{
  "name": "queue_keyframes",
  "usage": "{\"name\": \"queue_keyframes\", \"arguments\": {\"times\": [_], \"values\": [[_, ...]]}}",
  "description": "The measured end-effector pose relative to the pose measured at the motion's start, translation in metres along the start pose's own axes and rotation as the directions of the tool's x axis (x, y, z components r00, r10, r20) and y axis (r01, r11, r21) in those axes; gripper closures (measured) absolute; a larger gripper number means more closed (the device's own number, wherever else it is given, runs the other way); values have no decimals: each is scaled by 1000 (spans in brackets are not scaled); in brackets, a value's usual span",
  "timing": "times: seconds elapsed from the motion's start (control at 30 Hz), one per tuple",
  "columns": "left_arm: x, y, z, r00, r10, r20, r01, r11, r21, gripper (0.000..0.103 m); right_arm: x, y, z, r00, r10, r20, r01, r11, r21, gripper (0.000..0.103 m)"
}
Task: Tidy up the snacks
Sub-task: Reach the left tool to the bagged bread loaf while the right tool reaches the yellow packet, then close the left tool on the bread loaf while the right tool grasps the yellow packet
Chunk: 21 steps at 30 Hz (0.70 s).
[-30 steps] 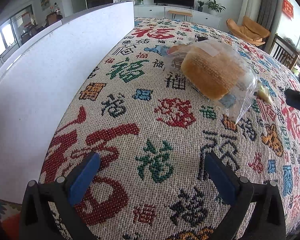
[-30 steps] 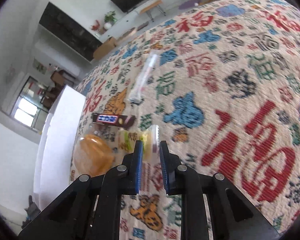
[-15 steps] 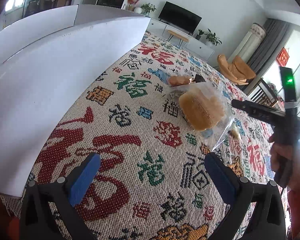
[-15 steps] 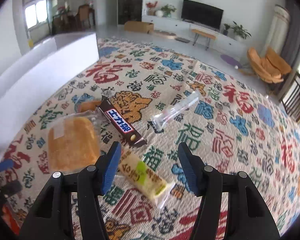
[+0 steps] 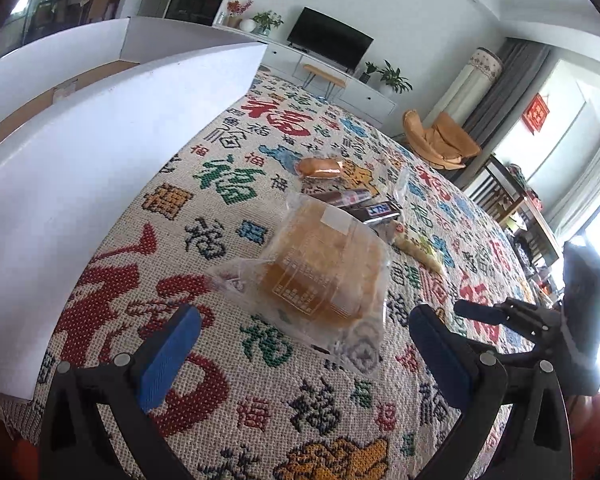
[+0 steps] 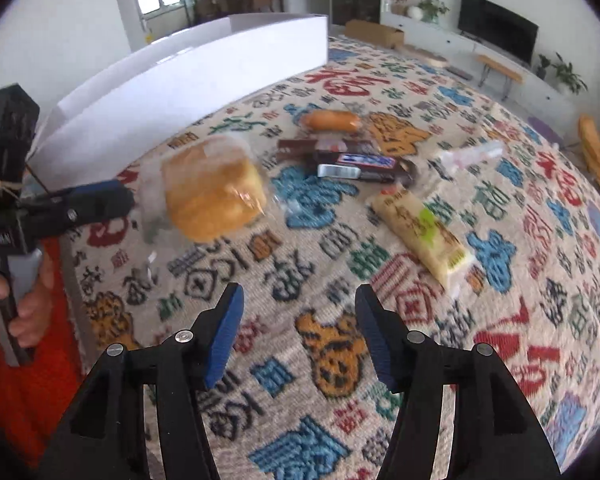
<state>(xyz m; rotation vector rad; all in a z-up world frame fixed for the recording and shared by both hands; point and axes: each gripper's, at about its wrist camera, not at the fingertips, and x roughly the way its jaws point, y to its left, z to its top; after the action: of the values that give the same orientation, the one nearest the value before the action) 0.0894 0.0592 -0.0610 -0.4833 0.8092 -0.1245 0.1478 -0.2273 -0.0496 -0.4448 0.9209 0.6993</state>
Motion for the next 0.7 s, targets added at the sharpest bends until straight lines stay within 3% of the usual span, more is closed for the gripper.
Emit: {"name": "queue_keyframes", "arguments": {"times": [0.1, 0.2, 0.3, 0.47, 0.57, 0.7], "values": [[-2, -17, 8, 999, -38, -35, 41, 993, 106, 0, -3, -9, -32, 1000, -24, -11, 25, 998, 54, 41], [10, -35, 23, 995, 49, -87, -24, 963, 267, 0, -7, -19, -52, 999, -31, 17, 29, 992, 120, 41], [35, -43, 34, 981, 103, -166, -46, 947, 318, 0, -12, -28, -52, 999, -17, 37, 10, 983, 183, 39], [77, -33, 39, 946, 225, -232, -145, 937, 318, 0, -14, -39, -11, 998, -64, 25, 62, 996, 66, 39], [89, -23, 37, 938, 233, -257, -159, 947, 279, 0, -6, -56, 25, 996, -87, -2, 87, 996, -33, 35], [90, -31, 31, 930, 282, -238, -196, 924, 328, 3, 30, -74, 63, 989, 11, -147, -24, 996, -89, 34]]}}
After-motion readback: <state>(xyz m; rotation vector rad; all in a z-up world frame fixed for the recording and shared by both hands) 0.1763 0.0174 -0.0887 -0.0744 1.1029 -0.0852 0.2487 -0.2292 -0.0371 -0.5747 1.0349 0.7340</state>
